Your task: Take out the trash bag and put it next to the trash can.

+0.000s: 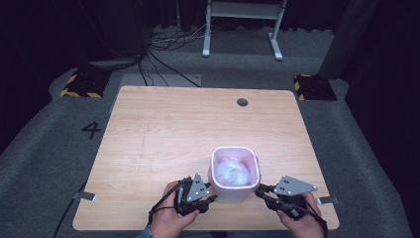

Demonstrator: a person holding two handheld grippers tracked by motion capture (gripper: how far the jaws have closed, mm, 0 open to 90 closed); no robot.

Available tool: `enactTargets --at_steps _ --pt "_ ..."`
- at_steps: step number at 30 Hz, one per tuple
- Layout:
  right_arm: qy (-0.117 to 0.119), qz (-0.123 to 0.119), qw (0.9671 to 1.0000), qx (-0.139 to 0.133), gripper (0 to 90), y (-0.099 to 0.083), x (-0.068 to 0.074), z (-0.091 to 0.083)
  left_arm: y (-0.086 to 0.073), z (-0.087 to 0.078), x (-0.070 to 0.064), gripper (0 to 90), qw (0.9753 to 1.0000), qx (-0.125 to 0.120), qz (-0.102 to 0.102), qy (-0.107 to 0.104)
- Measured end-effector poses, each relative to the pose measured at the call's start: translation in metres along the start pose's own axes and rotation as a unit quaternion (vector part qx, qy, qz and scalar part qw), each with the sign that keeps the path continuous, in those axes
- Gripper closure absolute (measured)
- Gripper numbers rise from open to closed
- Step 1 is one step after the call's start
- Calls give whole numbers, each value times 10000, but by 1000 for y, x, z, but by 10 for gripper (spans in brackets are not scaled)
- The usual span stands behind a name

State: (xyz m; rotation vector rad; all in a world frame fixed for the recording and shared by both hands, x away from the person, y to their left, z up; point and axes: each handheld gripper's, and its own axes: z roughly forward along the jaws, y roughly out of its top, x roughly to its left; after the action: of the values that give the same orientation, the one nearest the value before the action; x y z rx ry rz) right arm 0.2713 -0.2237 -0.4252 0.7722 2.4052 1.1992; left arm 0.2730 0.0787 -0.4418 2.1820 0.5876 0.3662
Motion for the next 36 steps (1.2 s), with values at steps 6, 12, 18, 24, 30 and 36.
enactTargets --at_steps 6,12,18,24,30,36 --pt "3 -10 9999 -111 900 3 3 -10 4 -16 0 834 9999 -145 4 57" --pt "-88 -8 9995 -297 900 6 8 -26 10 -27 -5 844 9996 -254 124 92" --pt "-178 -70 9985 -521 900 14 14 -37 22 -40 -10 807 9973 -665 175 241" --pt "-297 -116 9968 -735 900 23 14 -42 38 -49 -9 801 9954 -840 244 399" --pt "-386 -134 9951 -895 900 33 8 -45 44 -56 1 802 9929 -993 153 641" --pt "-487 -79 9948 -891 900 42 -8 -39 46 -50 25 821 9914 -925 -105 920"
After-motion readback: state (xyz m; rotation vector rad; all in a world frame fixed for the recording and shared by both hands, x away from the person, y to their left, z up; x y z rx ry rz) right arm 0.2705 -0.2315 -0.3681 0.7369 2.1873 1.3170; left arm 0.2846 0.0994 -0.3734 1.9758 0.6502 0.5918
